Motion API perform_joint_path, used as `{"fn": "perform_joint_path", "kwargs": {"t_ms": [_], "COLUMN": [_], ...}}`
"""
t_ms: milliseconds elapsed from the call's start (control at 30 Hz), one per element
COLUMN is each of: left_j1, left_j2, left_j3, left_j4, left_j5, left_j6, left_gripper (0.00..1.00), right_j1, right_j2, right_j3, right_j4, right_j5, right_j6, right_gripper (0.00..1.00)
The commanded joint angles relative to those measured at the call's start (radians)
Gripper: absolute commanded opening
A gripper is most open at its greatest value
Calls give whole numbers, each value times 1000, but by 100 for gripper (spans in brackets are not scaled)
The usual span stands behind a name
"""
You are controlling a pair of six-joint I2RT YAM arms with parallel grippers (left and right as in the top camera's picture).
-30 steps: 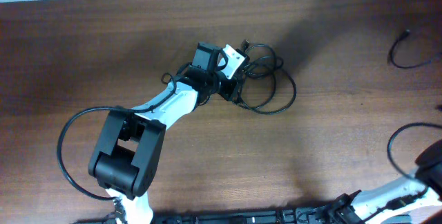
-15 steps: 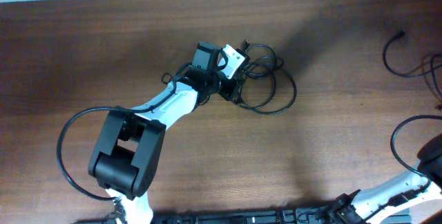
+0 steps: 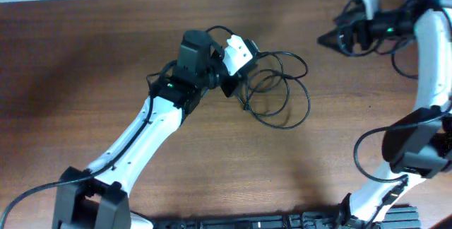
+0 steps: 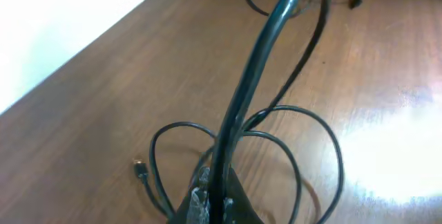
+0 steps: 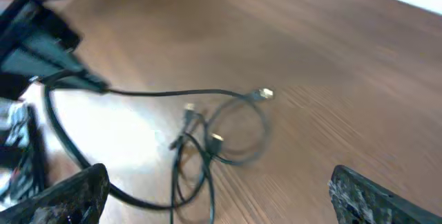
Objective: Untangle cables
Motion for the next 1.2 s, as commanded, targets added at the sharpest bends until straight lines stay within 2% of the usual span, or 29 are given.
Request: {"fn": "perform_joint_path", "kwargs": {"t_ms": [0,100,267,367,500,533,633,733,767,800,833,867,900,1100,1167], "left_j1": [11,19,19,19,19,19,19,19,19,19,19,19,19,19,19], "left_j2": [-26,-26,-26,-32,-82,-97,-119,-119,-119,-119,-119,-119,-119,-117,-114], "left_j3": [4,4,4,4,4,4,4,4,4,4,4,4,4,2,0], "left_j4": [-27,-41,-40,-2,12,16,16,-1,-12,-24,-39,-50,-64,-211,-215], "left_j5": [-89,-89,-84,8,57,60,60,56,47,35,26,26,26,27,26], "left_j6": [35,98,97,97,97,97,97,97,97,97,97,97,97,97,97], "left_gripper": [0,0,0,0,0,0,0,1,7,24,32,58,99,99,99], "right_j1": [78,153,278,344,345,345,345,343,343,343,343,341,338,268,264], "right_j2": [-49,-66,-67,-67,-65,-65,-65,-66,-68,-69,-69,-71,-71,-71,-71], "right_j3": [3,3,3,3,3,3,3,5,11,22,42,71,127,586,698], "right_j4": [-48,-139,-156,-155,-155,-155,-158,-158,-158,-158,-157,-156,-156,-101,-98], "right_j5": [-58,-64,-27,49,77,77,61,12,1,-5,-6,-6,-5,10,10], "right_j6": [-139,-230,-229,-228,-217,-217,-217,-217,-214,-195,-167,-135,-86,318,381], "right_gripper": [99,99,100,92,89,77,6,4,4,4,4,4,4,4,4]}}
